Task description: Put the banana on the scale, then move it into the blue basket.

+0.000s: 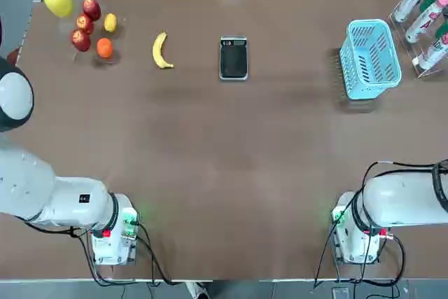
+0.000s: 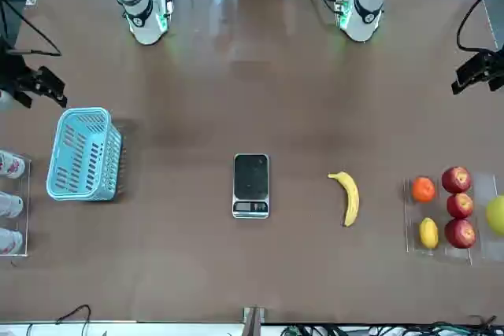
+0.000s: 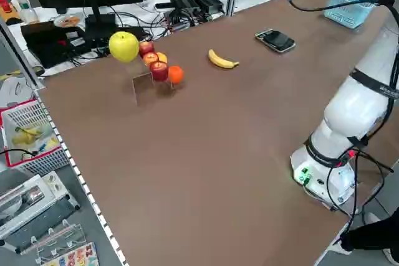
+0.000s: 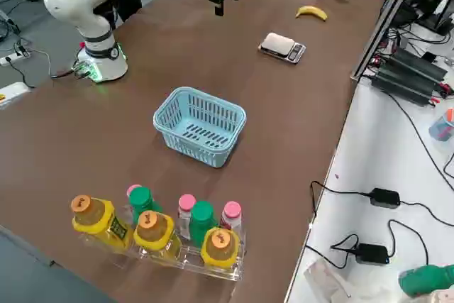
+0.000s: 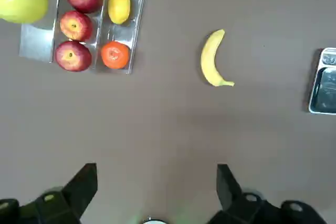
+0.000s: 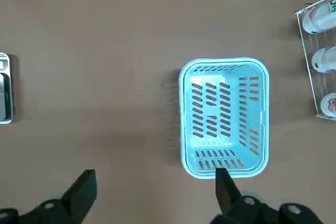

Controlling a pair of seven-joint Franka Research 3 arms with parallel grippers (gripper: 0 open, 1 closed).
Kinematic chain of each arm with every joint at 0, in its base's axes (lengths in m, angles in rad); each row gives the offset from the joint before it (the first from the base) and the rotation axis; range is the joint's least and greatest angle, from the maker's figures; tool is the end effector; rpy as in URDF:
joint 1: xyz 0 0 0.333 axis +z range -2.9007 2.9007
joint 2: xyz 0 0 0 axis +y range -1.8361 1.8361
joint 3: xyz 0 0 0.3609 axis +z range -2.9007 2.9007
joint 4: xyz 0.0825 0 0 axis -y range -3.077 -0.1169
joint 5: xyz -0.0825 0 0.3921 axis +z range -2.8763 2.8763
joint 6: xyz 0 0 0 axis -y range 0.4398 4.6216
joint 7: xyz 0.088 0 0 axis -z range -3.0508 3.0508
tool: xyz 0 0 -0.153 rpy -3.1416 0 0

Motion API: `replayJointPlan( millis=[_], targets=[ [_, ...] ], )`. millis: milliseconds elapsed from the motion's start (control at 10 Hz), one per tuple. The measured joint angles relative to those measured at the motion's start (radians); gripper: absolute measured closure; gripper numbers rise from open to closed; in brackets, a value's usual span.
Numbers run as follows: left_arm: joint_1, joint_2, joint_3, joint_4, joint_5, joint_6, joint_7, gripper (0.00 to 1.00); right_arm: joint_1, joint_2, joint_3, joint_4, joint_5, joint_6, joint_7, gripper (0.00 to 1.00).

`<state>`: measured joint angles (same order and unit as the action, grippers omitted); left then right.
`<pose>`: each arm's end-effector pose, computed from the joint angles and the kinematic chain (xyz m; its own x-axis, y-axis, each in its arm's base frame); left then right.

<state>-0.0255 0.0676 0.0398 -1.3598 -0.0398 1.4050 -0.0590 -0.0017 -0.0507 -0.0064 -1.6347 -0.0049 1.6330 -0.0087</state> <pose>0.5675 0.0006 0.6704 0.9975 0.0666 -0.0244 0.0674 -0.9971 0.0353 0.5526 -0.0053 0.6264 0.9988 0.0009 0.0489 0.0007 -1.0000 0.0050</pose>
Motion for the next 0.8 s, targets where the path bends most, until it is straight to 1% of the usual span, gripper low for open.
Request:
replayJointPlan(
  millis=[400,600,800],
  targets=[
    [0.000,0.003,-0.001,-0.002,-0.015,0.006,0.000,0.00,0.000,0.000,0.002,-0.002,0.000,0.006,0.000,0.00],
    [-0.002,0.050,-0.001,-0.013,-0.033,0.035,-0.003,0.00,0.000,0.000,0.002,-0.002,0.000,0.004,0.000,0.00],
    [-0.018,0.126,-0.003,-0.041,-0.036,0.101,-0.037,0.00,0.000,0.000,0.003,-0.001,0.000,0.002,0.000,0.00]
  ],
)
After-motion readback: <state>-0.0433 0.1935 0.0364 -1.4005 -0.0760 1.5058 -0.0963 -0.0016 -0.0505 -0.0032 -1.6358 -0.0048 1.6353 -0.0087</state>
